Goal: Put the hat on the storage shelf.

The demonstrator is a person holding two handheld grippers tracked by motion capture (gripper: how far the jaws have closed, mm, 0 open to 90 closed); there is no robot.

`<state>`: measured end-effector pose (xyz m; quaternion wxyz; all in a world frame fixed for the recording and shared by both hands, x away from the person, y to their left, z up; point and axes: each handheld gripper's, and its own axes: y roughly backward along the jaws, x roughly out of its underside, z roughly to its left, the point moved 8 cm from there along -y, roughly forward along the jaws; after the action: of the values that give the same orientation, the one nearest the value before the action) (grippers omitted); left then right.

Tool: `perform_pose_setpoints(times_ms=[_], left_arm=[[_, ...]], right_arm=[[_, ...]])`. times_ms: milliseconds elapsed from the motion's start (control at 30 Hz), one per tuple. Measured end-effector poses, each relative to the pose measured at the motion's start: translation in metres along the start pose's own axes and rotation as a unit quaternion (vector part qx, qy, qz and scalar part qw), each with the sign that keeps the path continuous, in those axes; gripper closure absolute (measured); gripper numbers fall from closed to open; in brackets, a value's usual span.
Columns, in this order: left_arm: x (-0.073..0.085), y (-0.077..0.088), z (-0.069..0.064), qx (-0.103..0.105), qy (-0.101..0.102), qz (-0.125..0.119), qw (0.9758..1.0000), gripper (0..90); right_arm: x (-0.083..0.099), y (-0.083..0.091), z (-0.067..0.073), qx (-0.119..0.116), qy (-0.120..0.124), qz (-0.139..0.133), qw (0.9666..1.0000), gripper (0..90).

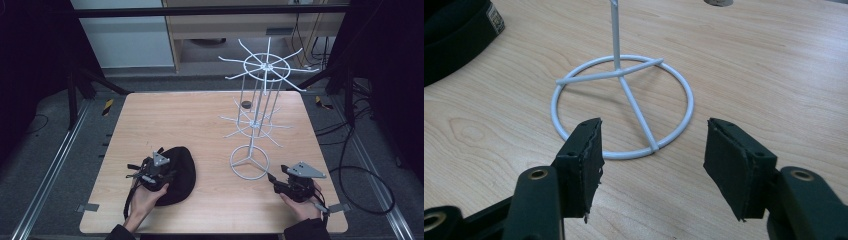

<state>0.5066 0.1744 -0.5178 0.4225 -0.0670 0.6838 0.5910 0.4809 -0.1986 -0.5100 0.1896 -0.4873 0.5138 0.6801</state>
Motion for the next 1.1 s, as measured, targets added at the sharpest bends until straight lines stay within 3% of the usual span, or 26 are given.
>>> perform_pose_setpoints(times_ms=[67, 133, 300, 567, 767, 1033, 1100], left_arm=[[0.000, 0.002, 0.003, -0.002, 0.006, -0.004, 1.0000, 75.9], [-0.001, 0.005, 0.006, -0.001, 0.013, -0.008, 0.9999, 77.5], [-0.008, 0.018, 0.011, 0.008, 0.021, -0.045, 0.9987, 79.3], [-0.022, 0.052, 0.015, 0.030, 0.026, -0.118, 0.9922, 79.5], [-0.034, 0.080, 0.016, 0.045, 0.031, -0.172, 0.9835, 79.6], [-0.050, 0.121, 0.013, 0.063, 0.034, -0.244, 0.9672, 79.6], [-0.053, 0.129, 0.012, 0.064, 0.031, -0.256, 0.9641, 79.6]], right_arm=[[0.000, 0.000, 0.000, 0.000, -0.001, 0.001, 1.0000, 40.3], [0.000, 0.000, -0.001, 0.000, -0.002, 0.001, 1.0000, 40.3], [0.001, 0.000, -0.002, 0.000, -0.001, 0.001, 1.0000, 40.3], [0.001, 0.000, -0.002, 0.000, -0.003, 0.003, 1.0000, 40.5], [0.001, 0.000, -0.003, 0.002, -0.002, 0.002, 1.0000, 40.6], [0.001, 0.001, -0.005, 0.005, -0.003, -0.001, 1.0000, 40.4], [0.001, 0.001, -0.005, 0.006, -0.001, -0.002, 1.0000, 40.0]])
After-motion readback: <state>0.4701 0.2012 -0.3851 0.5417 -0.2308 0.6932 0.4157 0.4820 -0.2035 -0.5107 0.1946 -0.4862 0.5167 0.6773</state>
